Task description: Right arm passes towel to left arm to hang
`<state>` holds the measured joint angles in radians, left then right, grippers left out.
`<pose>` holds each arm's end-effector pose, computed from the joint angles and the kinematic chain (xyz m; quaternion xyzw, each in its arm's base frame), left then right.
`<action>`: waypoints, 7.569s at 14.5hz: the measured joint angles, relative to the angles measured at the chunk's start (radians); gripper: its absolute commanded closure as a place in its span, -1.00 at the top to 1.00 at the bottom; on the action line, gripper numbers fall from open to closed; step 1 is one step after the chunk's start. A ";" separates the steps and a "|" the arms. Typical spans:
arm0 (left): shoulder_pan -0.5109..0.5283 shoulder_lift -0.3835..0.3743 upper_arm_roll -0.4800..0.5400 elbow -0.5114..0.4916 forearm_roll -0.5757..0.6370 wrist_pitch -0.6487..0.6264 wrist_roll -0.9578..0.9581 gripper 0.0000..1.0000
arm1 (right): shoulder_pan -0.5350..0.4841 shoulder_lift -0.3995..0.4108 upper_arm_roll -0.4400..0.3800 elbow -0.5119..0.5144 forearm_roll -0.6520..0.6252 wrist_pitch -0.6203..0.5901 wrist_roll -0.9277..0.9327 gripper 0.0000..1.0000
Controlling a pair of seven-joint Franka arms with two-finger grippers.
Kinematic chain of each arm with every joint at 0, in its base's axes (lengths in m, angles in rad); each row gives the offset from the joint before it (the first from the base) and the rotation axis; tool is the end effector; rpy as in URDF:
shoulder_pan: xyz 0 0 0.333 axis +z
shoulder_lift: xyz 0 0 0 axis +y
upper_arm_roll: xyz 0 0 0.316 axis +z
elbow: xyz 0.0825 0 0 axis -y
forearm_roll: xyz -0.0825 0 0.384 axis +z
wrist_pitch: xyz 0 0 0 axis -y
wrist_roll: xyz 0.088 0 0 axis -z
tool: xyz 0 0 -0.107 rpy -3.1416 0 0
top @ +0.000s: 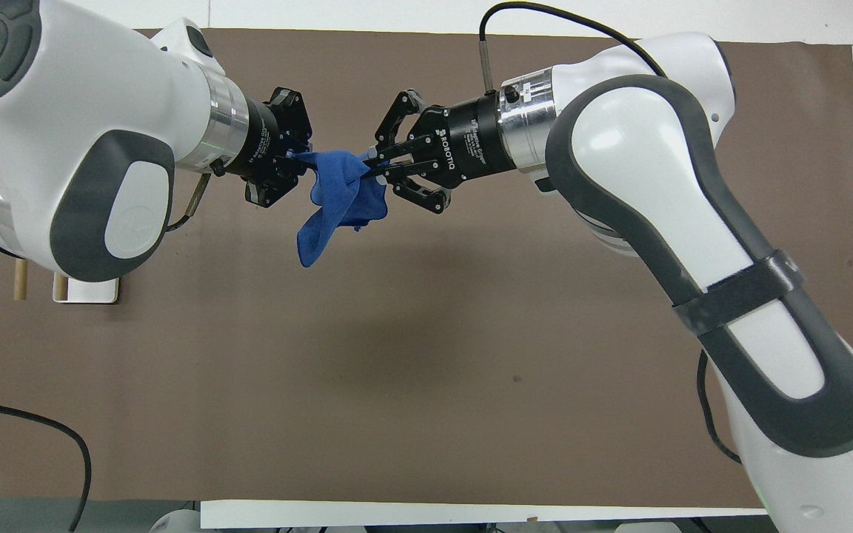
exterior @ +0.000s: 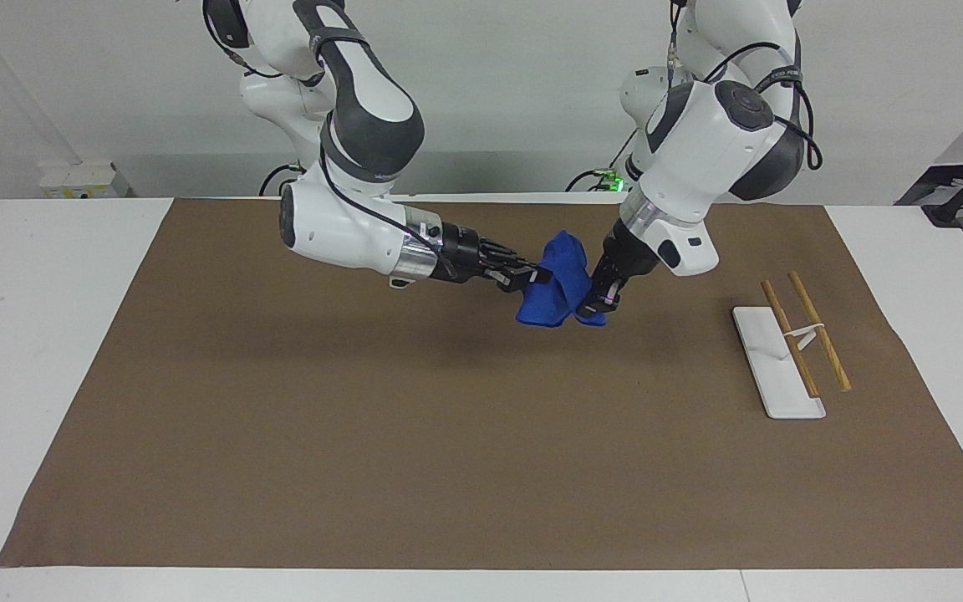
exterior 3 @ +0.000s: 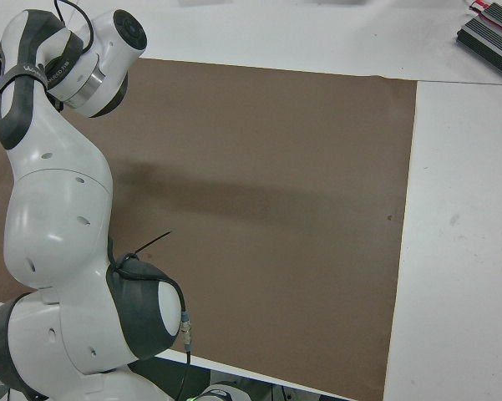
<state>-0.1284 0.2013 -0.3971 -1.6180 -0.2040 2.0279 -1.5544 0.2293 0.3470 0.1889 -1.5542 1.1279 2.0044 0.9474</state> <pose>0.5598 -0.3144 0.5365 0.8358 0.5210 -0.0594 0.1627 0.6105 0.3111 0.4977 -0.7444 0.4128 0.2970 0.4326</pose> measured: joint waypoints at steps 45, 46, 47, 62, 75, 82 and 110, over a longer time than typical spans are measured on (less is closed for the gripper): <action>0.021 -0.036 0.564 -0.030 -0.008 -0.222 0.780 -1.00 | -0.340 -0.366 -0.125 0.052 -1.264 -0.618 -1.029 1.00; 0.025 -0.036 0.587 -0.037 -0.008 -0.179 0.893 -1.00 | -0.340 -0.366 -0.126 0.052 -1.264 -0.618 -1.029 1.00; 0.032 -0.036 0.609 -0.045 -0.009 -0.144 0.995 -1.00 | -0.340 -0.366 -0.127 0.052 -1.264 -0.618 -1.029 1.00; 0.046 -0.035 0.751 -0.095 -0.009 0.100 1.784 0.36 | -0.340 -0.366 -0.128 0.052 -1.264 -0.618 -1.029 1.00; 0.042 -0.035 0.724 -0.103 -0.009 0.083 1.790 0.99 | -0.340 -0.366 -0.128 0.051 -1.264 -0.618 -1.029 1.00; -0.003 -0.055 0.528 0.045 0.177 -0.286 1.505 0.99 | -0.340 -0.366 -0.128 0.051 -1.264 -0.618 -1.029 1.00; -0.014 -0.093 0.478 0.098 0.188 -0.437 1.554 0.99 | -0.340 -0.366 -0.128 0.051 -1.264 -0.618 -1.029 1.00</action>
<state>-0.1423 0.1087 0.0805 -1.5203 -0.0158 1.5911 -0.0004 -0.1109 -0.0191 0.0609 -1.5033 -0.1360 1.3860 -0.0820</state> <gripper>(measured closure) 0.000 0.000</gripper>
